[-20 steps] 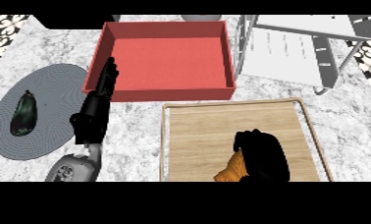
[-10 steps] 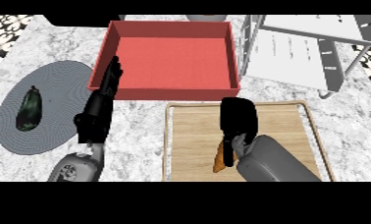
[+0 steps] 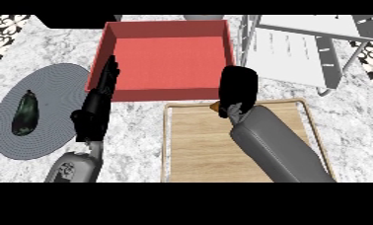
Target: Pick the croissant from the tray and place it in the tiered basket
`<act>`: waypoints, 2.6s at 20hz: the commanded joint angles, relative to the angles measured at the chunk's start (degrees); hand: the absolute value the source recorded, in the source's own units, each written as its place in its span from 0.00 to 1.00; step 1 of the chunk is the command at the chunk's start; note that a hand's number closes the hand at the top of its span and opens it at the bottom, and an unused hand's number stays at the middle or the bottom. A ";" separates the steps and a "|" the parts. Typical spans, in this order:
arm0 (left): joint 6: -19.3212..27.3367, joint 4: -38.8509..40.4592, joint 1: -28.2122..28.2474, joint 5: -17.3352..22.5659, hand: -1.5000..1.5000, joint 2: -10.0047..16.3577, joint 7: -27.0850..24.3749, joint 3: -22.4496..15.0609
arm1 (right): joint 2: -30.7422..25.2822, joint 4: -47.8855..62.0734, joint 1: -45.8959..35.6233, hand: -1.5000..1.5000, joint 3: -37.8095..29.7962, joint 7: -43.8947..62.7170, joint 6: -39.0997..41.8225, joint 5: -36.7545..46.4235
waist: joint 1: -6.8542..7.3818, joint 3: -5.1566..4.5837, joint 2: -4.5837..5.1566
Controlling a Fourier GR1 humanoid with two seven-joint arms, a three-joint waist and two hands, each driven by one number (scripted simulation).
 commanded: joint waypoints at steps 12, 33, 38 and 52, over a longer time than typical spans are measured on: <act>0.16 -2.34 2.09 -0.89 0.50 0.13 0.95 0.11 | -3.87 -20.44 -16.04 1.00 -16.30 13.68 19.99 4.12 | -1.41 0.04 -0.61; -1.91 -0.52 2.22 -0.81 0.50 -0.42 -1.41 1.33 | -7.28 -0.98 -28.90 1.00 -36.74 -1.78 11.99 11.91 | 0.36 0.10 0.32; -1.75 -3.27 4.02 -2.18 0.50 -1.25 -0.50 -0.14 | -9.95 2.21 -24.47 1.00 -36.61 -8.45 8.39 13.78 | 0.22 0.12 0.29; -2.16 -1.96 0.66 -2.18 0.50 -2.34 0.90 1.25 | -9.27 13.61 -24.61 0.00 -50.03 -11.83 -8.53 7.48 | 0.32 0.14 0.45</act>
